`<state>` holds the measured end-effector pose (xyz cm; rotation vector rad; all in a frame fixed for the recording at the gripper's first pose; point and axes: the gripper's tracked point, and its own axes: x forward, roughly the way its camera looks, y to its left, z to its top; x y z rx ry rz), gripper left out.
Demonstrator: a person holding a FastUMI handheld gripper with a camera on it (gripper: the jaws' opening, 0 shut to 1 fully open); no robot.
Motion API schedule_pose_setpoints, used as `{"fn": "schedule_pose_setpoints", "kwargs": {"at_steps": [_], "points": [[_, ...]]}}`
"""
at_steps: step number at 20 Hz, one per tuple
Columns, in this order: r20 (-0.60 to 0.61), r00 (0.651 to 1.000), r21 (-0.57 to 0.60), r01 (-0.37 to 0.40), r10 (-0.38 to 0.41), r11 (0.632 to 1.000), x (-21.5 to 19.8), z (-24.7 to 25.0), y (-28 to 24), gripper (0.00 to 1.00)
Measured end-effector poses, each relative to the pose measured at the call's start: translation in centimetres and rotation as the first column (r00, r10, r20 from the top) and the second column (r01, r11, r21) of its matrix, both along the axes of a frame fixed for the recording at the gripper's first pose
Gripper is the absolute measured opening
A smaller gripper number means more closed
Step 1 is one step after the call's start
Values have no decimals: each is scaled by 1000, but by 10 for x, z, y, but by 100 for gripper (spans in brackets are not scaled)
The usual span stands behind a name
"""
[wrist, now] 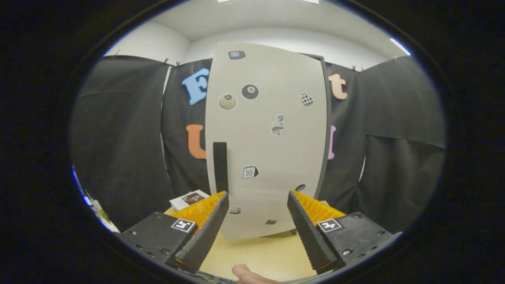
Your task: Open the shoe cabinet door, grab the shoes and put them into the shoe cabinet, then close the shoe cabinet door.
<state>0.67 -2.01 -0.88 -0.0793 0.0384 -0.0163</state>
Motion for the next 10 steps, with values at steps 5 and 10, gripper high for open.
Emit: {"fn": "schedule_pose_setpoints", "kwargs": {"at_steps": [5,10], "points": [[-1,1000,-12,-9,9,1000,4,-1,8,98],[21,1000,-2,-1,1,1000,7,4,11,98]]}}
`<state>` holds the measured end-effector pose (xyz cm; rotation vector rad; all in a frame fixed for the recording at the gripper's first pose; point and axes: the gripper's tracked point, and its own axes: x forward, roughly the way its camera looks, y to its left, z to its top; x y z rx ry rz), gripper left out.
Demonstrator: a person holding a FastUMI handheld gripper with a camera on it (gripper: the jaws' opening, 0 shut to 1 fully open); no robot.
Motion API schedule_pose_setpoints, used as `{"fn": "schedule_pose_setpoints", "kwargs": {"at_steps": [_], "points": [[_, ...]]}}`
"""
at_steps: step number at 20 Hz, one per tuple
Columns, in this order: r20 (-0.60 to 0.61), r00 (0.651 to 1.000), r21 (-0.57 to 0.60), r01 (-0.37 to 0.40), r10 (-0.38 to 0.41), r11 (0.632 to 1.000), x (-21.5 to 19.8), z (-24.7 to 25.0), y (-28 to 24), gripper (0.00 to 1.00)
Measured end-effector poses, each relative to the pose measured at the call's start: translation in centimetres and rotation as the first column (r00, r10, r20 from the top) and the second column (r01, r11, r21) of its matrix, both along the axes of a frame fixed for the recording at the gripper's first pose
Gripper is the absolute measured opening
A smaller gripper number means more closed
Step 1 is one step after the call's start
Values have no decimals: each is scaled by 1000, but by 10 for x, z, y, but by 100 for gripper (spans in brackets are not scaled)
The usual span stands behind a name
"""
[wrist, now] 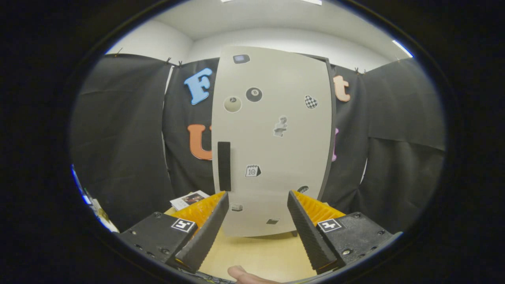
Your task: Open the shoe cabinet door, grab the shoes and put them into the shoe cabinet, then close the shoe cabinet door.
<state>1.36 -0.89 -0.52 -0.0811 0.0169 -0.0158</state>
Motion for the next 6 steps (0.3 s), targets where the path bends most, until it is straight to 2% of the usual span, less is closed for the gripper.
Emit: {"fn": "schedule_pose_setpoints", "kwargs": {"at_steps": [6], "points": [[1,1000,8,0,0,1000,2,-2,5,98]]}}
